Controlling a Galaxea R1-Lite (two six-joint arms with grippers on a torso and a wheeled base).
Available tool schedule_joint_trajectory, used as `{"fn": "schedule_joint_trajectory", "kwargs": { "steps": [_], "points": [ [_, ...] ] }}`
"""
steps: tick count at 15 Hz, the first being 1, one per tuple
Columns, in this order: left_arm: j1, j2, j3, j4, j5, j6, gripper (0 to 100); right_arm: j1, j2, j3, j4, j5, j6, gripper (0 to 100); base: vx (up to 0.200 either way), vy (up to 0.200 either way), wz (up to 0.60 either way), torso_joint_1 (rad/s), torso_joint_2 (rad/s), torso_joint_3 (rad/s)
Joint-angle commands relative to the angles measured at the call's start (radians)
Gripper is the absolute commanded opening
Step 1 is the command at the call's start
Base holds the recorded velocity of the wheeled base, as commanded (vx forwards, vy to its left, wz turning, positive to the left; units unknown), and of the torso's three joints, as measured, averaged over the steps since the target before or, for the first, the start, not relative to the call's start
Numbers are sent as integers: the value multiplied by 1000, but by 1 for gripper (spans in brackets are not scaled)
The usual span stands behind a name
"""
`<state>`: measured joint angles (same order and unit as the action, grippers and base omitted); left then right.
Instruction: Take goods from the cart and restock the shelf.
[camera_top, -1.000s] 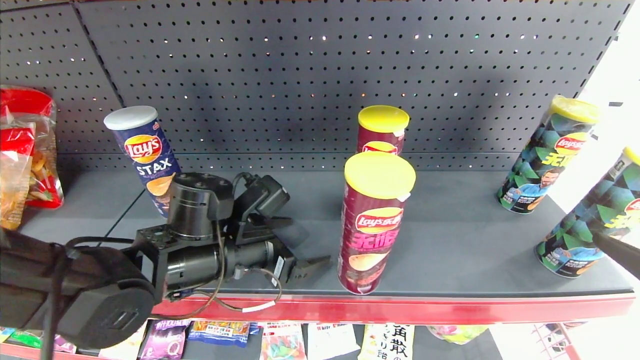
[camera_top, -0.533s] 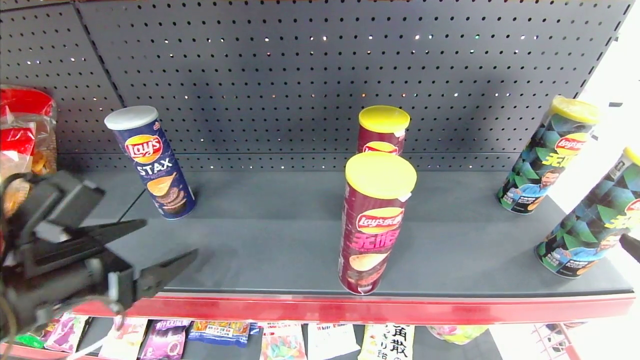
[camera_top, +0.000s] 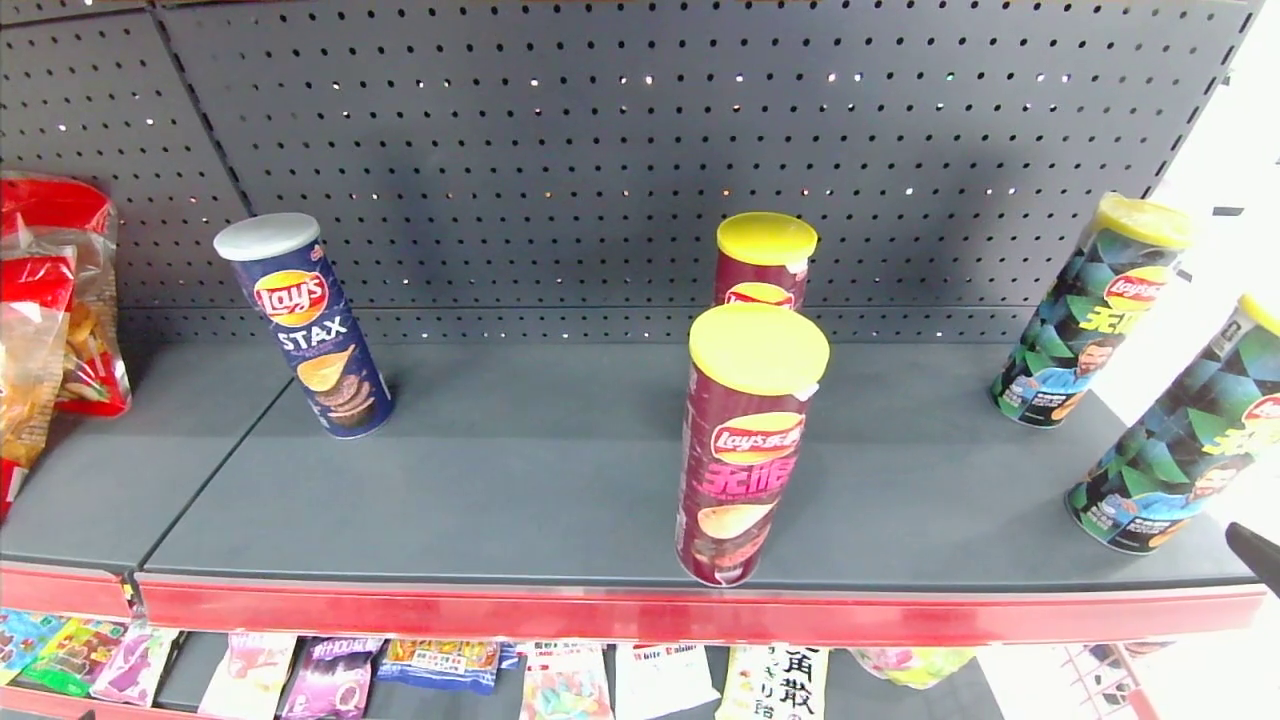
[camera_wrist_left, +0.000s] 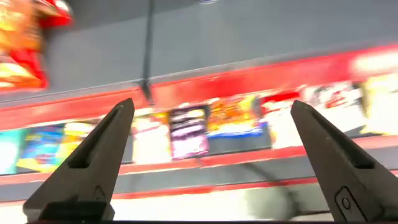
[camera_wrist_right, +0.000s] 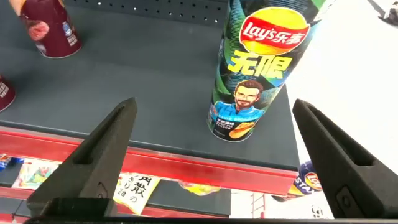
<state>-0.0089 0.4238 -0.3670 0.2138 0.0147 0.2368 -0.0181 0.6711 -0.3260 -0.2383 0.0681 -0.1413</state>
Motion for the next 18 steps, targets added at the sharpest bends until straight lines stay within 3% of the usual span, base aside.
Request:
{"fn": "schedule_joint_trajectory", "kwargs": {
  "steps": [1, 5, 9, 14, 18],
  "points": [
    [9, -48, 5, 4, 5, 27, 100, 0, 7, 11, 1, 2, 2, 100, 0, 0, 0, 0, 0, 0],
    [12, -50, 8, 4, 83, 35, 100, 3, 7, 35, 4, 7, 11, 100, -150, 0, 0, 8, 4, -3],
    [10, -56, 20, 4, 82, 32, 100, 4, 2, 42, 2, 7, 9, 100, -200, 0, 0, -6, 0, 0],
    [9, -69, 40, -11, 79, 33, 100, 7, -1, 41, 2, 6, 5, 100, 0, 0, 0, 0, 0, 0],
    [7, -79, 63, -30, 70, 33, 100, 9, 2, 42, 4, 6, 3, 100, 0, -200, 0, 7, 4, 2]
  ]
}}
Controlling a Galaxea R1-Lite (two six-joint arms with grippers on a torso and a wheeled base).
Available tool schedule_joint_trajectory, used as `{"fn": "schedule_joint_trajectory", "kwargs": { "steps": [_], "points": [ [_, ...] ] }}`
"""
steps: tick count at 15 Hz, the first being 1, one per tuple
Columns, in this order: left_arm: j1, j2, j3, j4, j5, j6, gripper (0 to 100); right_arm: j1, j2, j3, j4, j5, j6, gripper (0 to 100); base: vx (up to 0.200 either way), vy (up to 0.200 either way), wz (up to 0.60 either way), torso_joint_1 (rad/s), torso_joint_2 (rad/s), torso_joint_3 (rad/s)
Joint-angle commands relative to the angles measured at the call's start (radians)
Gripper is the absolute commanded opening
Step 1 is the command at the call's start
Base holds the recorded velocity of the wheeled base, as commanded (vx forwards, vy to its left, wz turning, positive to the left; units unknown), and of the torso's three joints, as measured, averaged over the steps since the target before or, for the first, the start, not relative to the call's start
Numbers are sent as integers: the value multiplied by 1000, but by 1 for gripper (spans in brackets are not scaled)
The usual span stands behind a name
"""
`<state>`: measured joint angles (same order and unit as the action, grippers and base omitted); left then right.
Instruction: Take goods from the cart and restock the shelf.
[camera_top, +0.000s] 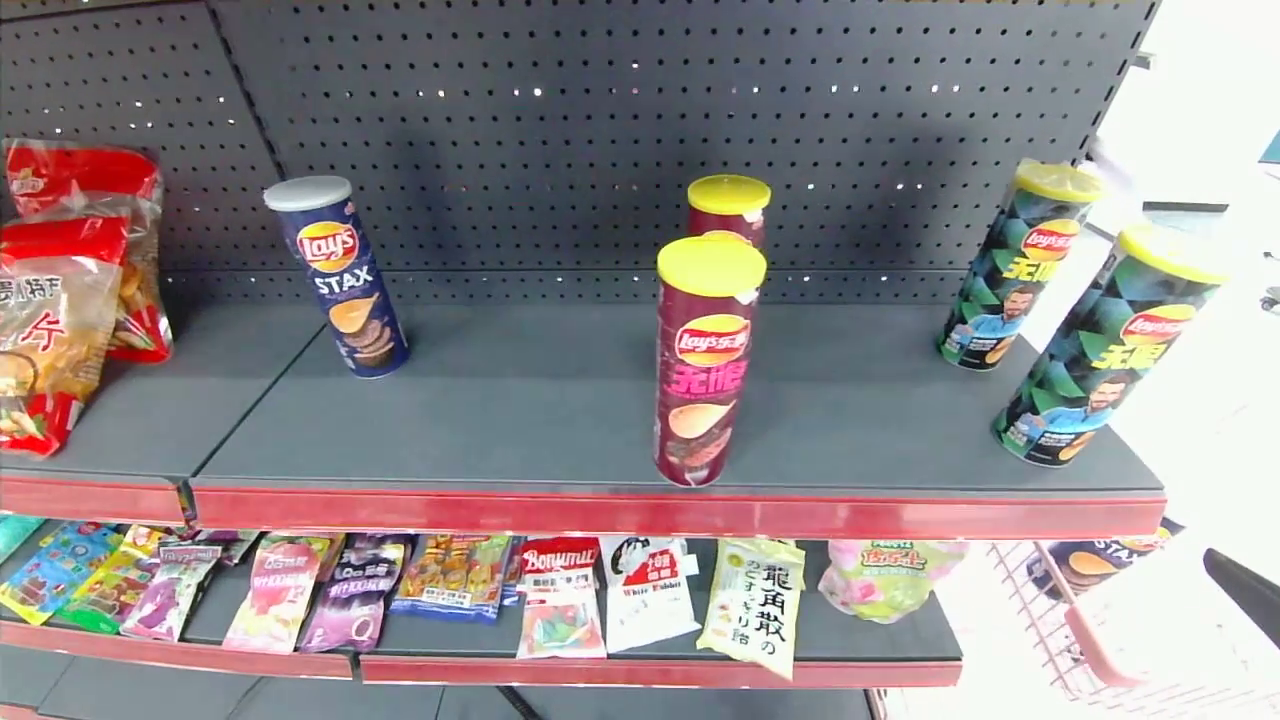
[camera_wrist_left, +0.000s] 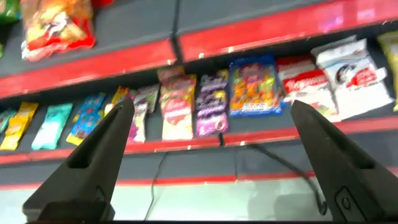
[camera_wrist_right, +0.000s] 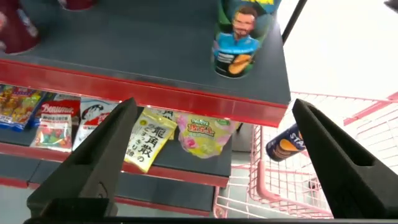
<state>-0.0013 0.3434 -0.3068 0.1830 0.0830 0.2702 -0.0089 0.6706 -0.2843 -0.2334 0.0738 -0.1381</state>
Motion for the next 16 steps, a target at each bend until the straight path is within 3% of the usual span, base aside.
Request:
{"fn": "schedule_joint_trajectory", "kwargs": {
  "steps": [1, 8, 11, 13, 16],
  "points": [
    [0, 3, 9, -13, -5, 1, 100, 0, 6, 2, -1, 1, 0, 100, 0, -200, 0, 17, 7, -2],
    [0, -7, 17, -13, -8, 6, 100, 0, 17, 4, -1, 3, 0, 100, 0, -200, 0, 1, 4, 4],
    [-2, -27, 23, -13, -23, 11, 100, 0, 17, 14, 0, 3, -3, 100, 0, 0, 0, 0, 0, 0],
    [-2, -47, 23, -13, -62, 14, 100, 0, 15, 19, -1, 4, -12, 100, 0, 0, -600, 2, 0, 0],
    [-2, -47, 23, -13, -71, 15, 100, 0, 18, 17, -1, 4, -12, 100, 0, 0, -600, 7, -1, 1]
  ]
}}
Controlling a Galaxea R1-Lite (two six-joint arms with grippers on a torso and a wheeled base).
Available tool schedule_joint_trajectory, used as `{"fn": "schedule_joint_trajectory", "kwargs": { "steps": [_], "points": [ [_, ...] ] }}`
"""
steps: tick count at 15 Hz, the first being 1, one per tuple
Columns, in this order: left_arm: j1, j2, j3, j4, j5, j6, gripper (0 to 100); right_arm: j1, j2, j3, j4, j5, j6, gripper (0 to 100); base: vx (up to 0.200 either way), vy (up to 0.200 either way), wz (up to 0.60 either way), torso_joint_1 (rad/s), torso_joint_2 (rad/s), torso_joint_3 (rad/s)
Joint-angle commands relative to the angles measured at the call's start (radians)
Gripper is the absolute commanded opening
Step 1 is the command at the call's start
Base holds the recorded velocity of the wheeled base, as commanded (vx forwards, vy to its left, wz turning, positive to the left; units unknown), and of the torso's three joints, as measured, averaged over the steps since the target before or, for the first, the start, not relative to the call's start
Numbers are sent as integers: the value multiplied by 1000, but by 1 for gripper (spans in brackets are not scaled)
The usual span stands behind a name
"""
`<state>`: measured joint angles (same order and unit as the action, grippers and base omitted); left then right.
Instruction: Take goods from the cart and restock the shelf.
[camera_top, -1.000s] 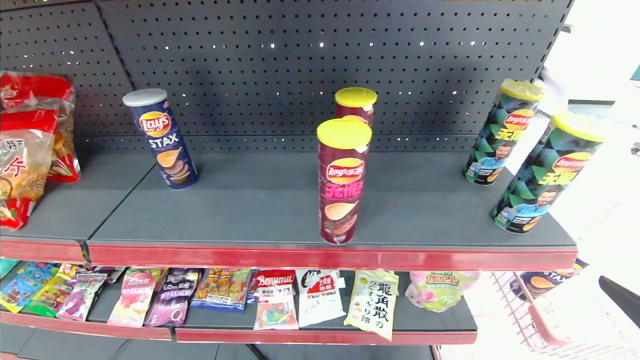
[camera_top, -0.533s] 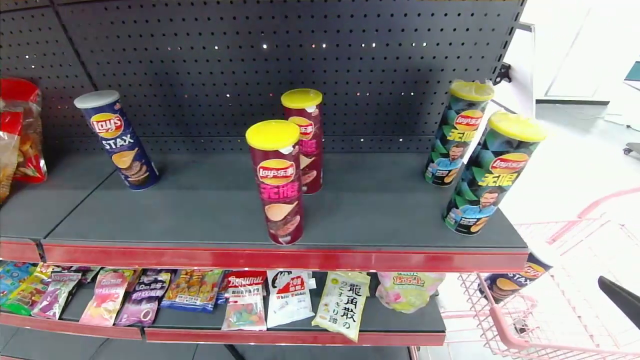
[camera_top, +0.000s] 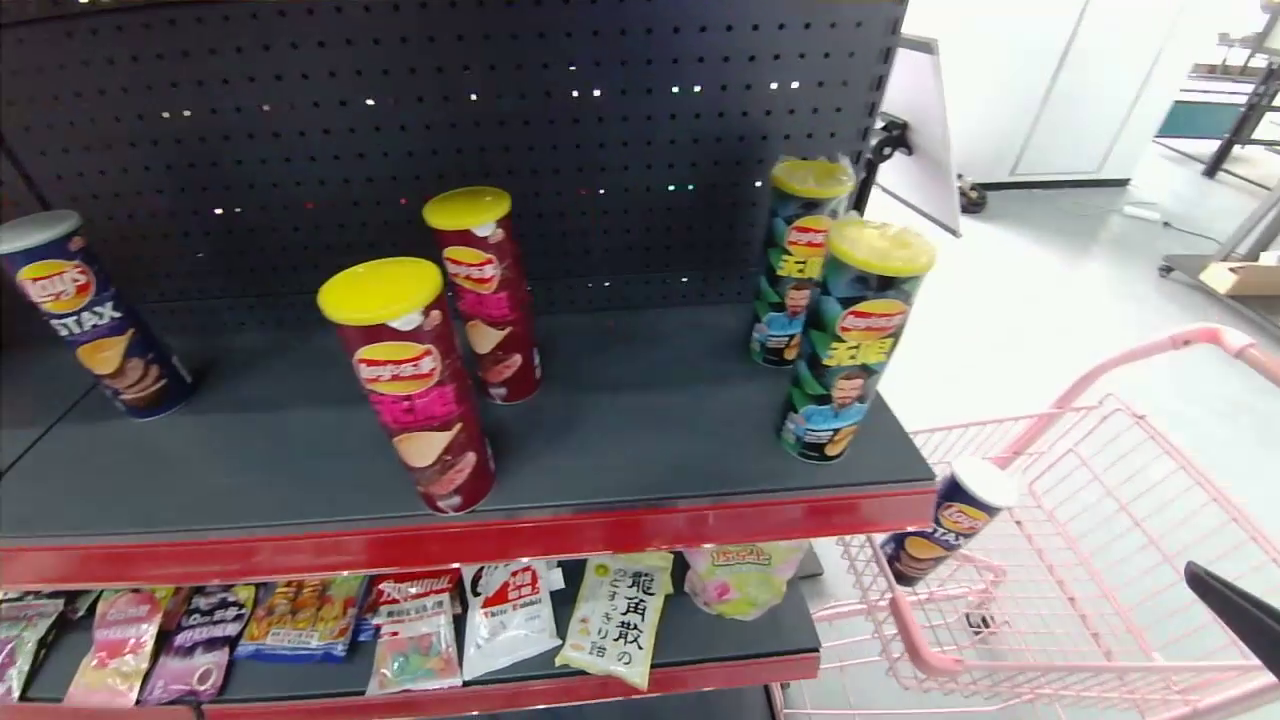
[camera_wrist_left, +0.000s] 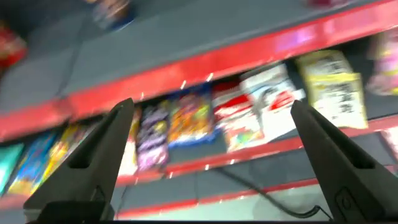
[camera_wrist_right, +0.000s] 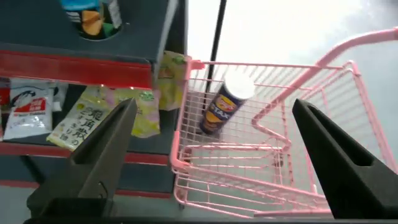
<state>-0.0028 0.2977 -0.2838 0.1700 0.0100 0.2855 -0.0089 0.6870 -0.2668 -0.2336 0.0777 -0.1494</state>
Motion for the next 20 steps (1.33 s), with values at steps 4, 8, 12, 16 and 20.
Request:
{"fn": "schedule_joint_trajectory", "kwargs": {
  "steps": [4, 8, 12, 16, 20],
  "points": [
    [0, -11, -1, 0, -47, 0, 100, 0, 2, 0, -1, -2, -1, 100, 0, 0, -300, 1, 1, 1],
    [0, -26, -1, 0, -74, 0, 100, -6, -1, 1, -1, -9, -1, 100, 0, 0, 0, 0, 0, 0],
    [0, -46, 5, 2, -87, 0, 100, -9, -11, 24, -4, -9, 1, 100, 0, 0, 0, -54, 132, 76],
    [-2, -83, 29, 2, -101, -2, 100, -9, -38, 63, -3, -9, -1, 100, 0, 0, 0, -140, 362, 216],
    [-14, -95, 37, 2, -162, -9, 100, -9, -46, 74, -3, -9, 1, 100, 0, 0, 0, -141, 386, 243]
  ]
}}
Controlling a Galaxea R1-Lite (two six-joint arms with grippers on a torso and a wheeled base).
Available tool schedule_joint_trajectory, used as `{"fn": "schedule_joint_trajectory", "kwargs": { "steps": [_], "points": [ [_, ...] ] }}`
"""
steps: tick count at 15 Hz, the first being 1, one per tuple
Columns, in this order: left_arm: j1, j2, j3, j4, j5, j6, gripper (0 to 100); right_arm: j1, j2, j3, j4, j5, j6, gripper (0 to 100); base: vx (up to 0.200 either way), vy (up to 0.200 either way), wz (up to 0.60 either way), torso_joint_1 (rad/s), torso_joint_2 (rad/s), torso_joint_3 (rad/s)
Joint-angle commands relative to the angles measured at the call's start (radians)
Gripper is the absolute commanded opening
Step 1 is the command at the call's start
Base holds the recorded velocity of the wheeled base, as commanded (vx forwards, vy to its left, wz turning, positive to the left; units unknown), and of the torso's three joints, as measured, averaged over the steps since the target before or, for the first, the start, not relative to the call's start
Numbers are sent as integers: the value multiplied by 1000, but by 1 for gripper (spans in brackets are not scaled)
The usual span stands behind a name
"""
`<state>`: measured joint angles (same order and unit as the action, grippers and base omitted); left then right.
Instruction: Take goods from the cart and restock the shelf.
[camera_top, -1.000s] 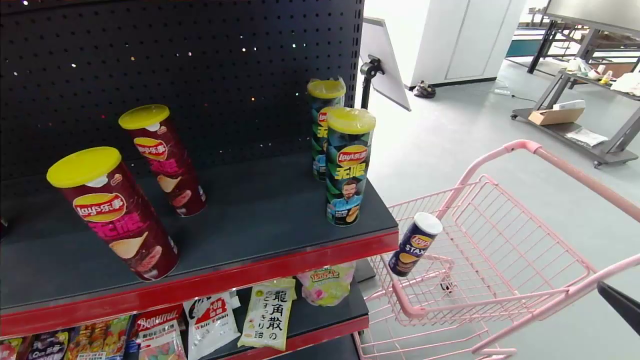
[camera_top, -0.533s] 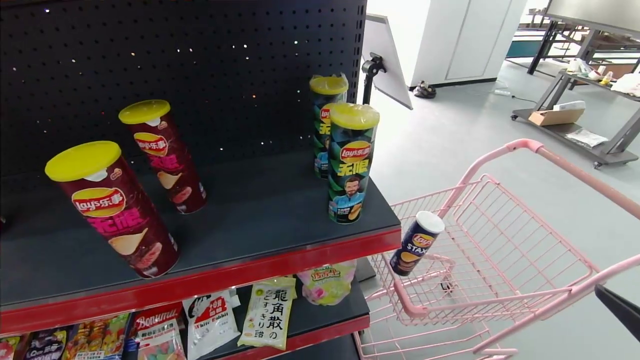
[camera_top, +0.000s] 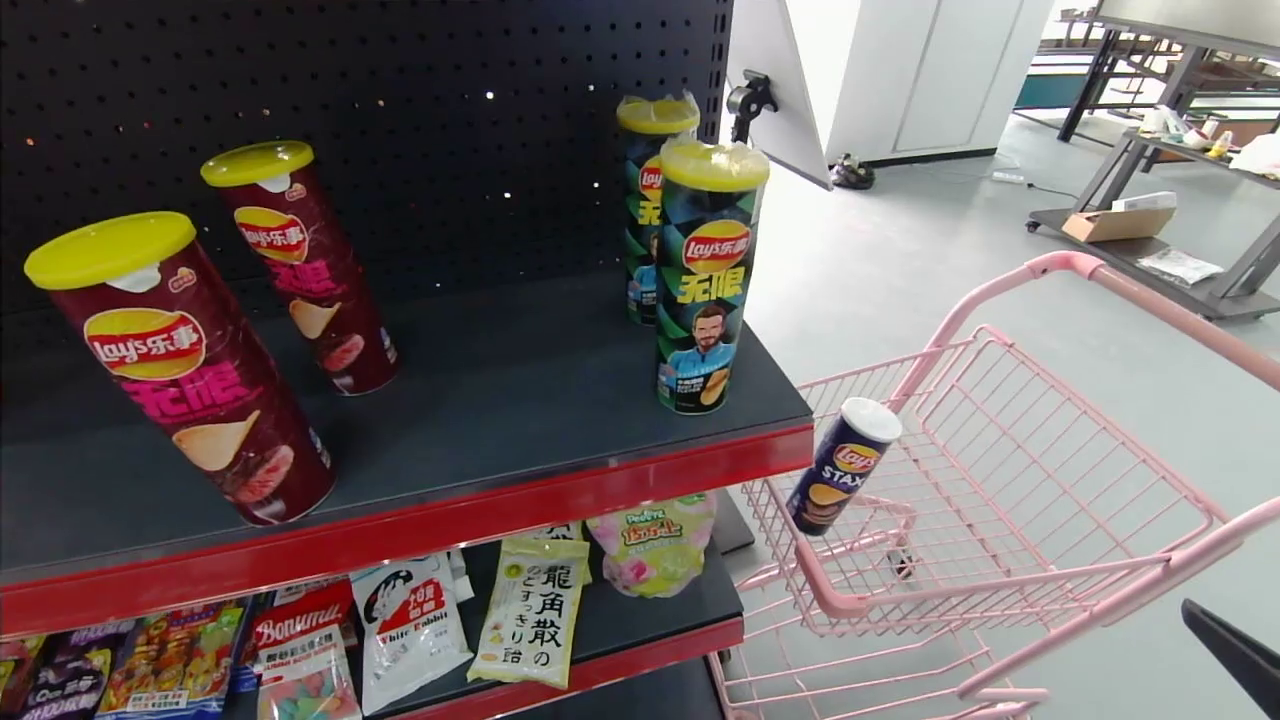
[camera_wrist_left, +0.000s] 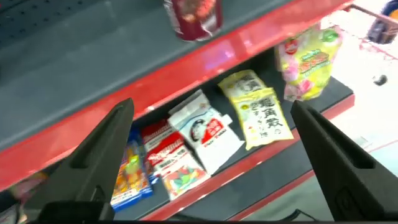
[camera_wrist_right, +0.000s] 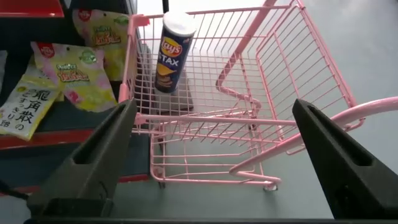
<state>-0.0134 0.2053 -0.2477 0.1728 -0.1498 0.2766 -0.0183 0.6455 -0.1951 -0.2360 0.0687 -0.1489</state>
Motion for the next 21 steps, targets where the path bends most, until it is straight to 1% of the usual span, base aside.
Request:
{"fn": "schedule_joint_trajectory", "kwargs": {
  "steps": [1, 9, 13, 16, 21],
  "points": [
    [-3, -3, 1, 1, -2, 0, 100, 0, -6, 3, 0, 0, 0, 100, 0, 0, 0, -139, 408, 251],
    [-3, -1, 1, 1, -2, 0, 100, 0, -4, 28, 0, 0, 2, 100, 0, 0, 0, -171, 530, 351],
    [-3, 0, 1, 1, -2, 0, 100, 1, 5, 42, 1, 0, 0, 100, 0, 0, 0, -121, 493, 364],
    [-3, 13, 1, 2, -2, -2, 100, 9, 39, 19, 0, 5, -3, 100, 0, 0, 0, -35, 150, 116],
    [-3, 11, 5, 2, -1, 0, 100, 8, 36, 19, 1, 5, -3, 100, 0, 0, 0, 0, 0, 0]
  ]
}}
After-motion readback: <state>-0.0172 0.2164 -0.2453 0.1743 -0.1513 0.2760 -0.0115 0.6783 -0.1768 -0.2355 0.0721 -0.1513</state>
